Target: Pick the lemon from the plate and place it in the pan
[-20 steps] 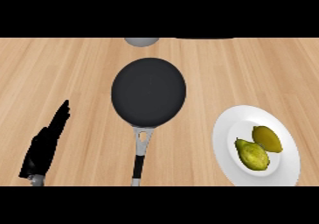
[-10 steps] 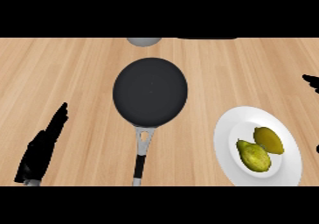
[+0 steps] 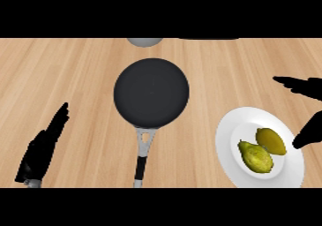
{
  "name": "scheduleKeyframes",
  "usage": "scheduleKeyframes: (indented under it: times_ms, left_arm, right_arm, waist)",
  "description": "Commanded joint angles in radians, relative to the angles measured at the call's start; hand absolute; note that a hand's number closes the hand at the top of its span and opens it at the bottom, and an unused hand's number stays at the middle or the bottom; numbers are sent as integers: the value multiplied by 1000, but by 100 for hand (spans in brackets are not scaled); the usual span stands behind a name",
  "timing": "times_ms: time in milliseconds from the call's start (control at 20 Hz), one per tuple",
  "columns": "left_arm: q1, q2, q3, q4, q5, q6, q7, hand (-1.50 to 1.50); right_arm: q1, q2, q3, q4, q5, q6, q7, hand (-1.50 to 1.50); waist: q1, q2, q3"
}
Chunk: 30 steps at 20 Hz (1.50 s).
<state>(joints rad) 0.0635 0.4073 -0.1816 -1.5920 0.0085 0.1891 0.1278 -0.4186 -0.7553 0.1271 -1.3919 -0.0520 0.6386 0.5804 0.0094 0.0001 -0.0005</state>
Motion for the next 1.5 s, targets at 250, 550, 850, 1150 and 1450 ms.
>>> scheduleKeyframes:
  times_ms: [250,550,850,1150,1450]
  left_arm:
    - [-11,-10,61,37,13,-58,-32,0]
    - [12,-40,59,25,-39,-55,-26,0]
    - [56,-95,28,-35,-78,-35,-5,0]
    - [68,-79,81,-31,-83,-79,-25,0]
    - [66,-129,70,-55,-133,-72,12,0]
  right_arm:
    - [-45,17,44,33,71,165,115,-150]
    - [-76,116,71,37,111,193,205,-150]
    - [-44,154,90,-19,140,196,290,-150]
    - [22,158,85,45,264,199,182,-150]
    - [5,219,47,32,276,251,264,-150]
  waist:
    - [-7,0,0]
    - [-3,0,0]
    - [-5,-2,0]
    - [-5,0,1]
    - [-5,-1,0]
